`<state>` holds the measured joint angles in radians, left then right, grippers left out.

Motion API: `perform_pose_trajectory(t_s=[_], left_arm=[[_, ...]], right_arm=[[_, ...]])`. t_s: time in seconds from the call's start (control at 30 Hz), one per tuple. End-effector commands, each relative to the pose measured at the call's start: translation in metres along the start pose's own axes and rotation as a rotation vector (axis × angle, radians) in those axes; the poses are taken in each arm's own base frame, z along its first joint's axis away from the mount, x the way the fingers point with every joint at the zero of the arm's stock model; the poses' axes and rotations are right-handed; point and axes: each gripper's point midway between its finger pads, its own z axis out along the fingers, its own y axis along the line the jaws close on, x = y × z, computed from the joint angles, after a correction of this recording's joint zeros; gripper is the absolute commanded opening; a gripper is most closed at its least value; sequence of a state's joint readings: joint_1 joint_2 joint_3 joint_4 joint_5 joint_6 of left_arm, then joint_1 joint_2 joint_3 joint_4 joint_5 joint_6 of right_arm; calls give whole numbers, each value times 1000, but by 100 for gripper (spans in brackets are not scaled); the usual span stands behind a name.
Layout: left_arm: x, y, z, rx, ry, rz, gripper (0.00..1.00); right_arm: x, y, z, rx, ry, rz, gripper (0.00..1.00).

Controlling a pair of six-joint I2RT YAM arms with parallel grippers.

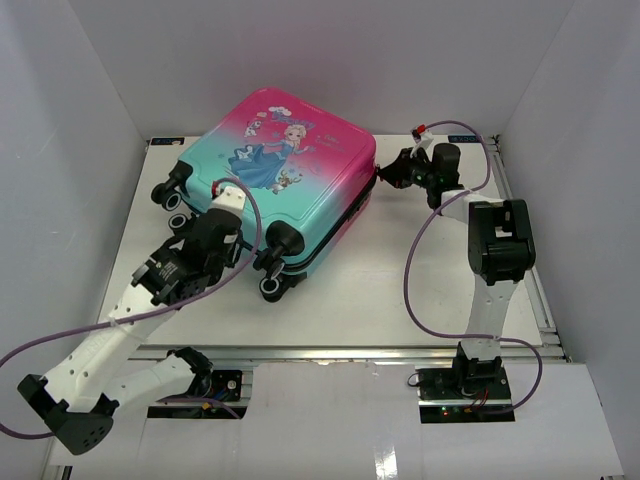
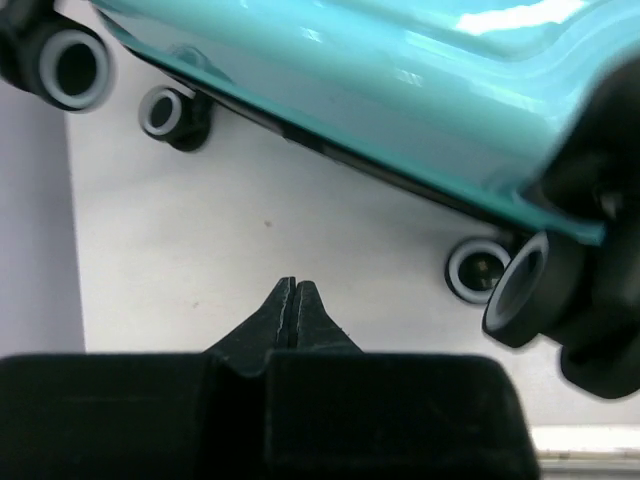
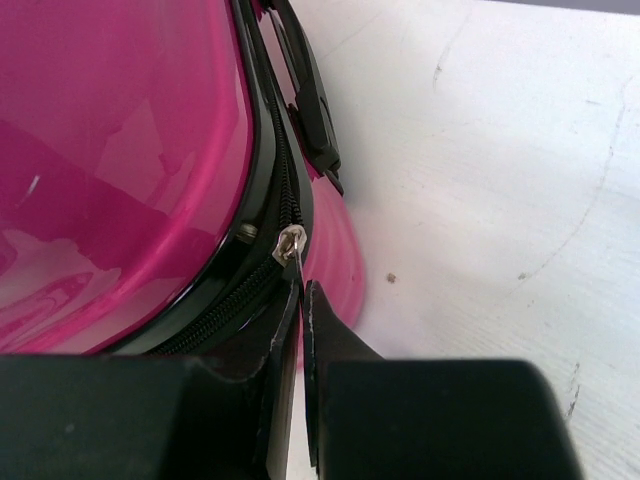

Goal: Pack the luggage

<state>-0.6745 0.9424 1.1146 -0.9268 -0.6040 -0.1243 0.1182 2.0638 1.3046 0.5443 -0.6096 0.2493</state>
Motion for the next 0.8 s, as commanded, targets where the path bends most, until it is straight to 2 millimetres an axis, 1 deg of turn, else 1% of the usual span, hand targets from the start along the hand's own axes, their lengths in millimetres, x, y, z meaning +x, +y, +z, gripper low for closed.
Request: perform_pose_trajectory(t_s=[0.0, 0.03, 0.1, 0.17, 0.2, 0.27, 0.3, 0.37, 0.43, 0.47, 0.53, 0.6, 0.63, 0.67, 0.73, 0.77], left_arm=[[-59, 47, 40, -196, 25, -245, 0], [-57, 51, 50, -217, 64, -285, 0], [-60, 69, 75, -261, 110, -366, 0], [-68, 85, 95, -304, 63, -476, 0], [-67, 105, 99, -360, 30, -536, 0], [-60, 132, 102, -420, -21, -644, 0], [-57, 142, 104, -435, -44, -691, 0], [-54, 143, 115, -379, -62, -754, 0], [-37, 166, 136, -425, -29, -857, 0], [-30, 173, 143, -456, -15, -874, 0], [-28, 180, 160, -497, -12, -886, 0], [-29, 183, 172, -495, -9, -898, 0], [-24, 181, 191, -485, 22, -900, 0], [-26, 182, 197, -486, 25, -901, 0], [-36, 184, 214, -471, 7, -909, 0], [-35, 184, 224, -466, 14, -904, 0]], right_arm=[[-49, -15, 5, -13, -163, -114, 8], [-43, -18, 9, -30, -157, -109, 8], [-43, -16, 17, -79, -157, -107, 8], [-42, -12, 26, -137, -156, -95, 8], [-42, -9, 29, -170, -157, -90, 8], [-39, -5, 32, -191, -153, -95, 8], [-37, -5, 34, -195, -150, -99, 8], [-31, -10, 37, -174, -136, -117, 8], [-33, -17, 43, -157, -145, -124, 8], [-35, -18, 46, -160, -153, -124, 8], [-33, -18, 55, -206, -157, -110, 8], [-33, -15, 60, -235, -158, -96, 8], [-36, -11, 65, -261, -166, -106, 8], [-33, -9, 68, -274, -166, -101, 8], [-21, 2, 76, -323, -159, -85, 8], [-17, 7, 80, -351, -158, -90, 8]])
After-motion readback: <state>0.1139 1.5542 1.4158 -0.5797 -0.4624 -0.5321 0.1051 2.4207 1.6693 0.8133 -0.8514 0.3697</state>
